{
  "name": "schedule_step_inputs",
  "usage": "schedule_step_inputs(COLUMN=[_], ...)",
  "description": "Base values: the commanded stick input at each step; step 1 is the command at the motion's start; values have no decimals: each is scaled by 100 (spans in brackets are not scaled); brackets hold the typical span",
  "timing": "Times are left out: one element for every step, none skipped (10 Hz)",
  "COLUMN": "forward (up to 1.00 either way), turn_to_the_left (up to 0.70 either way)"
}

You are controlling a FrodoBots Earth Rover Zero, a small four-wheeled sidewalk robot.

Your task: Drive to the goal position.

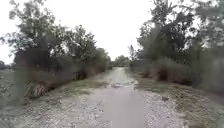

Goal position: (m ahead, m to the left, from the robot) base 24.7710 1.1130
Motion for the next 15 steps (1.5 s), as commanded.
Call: schedule_step_inputs(forward=[70,70,70,70,70,70,70,70,70,70,70,70,70,70,70], turn_to_the_left=[0,0,0,-7,-32,-35,-19,0,0,0,0,0,0,0,0])
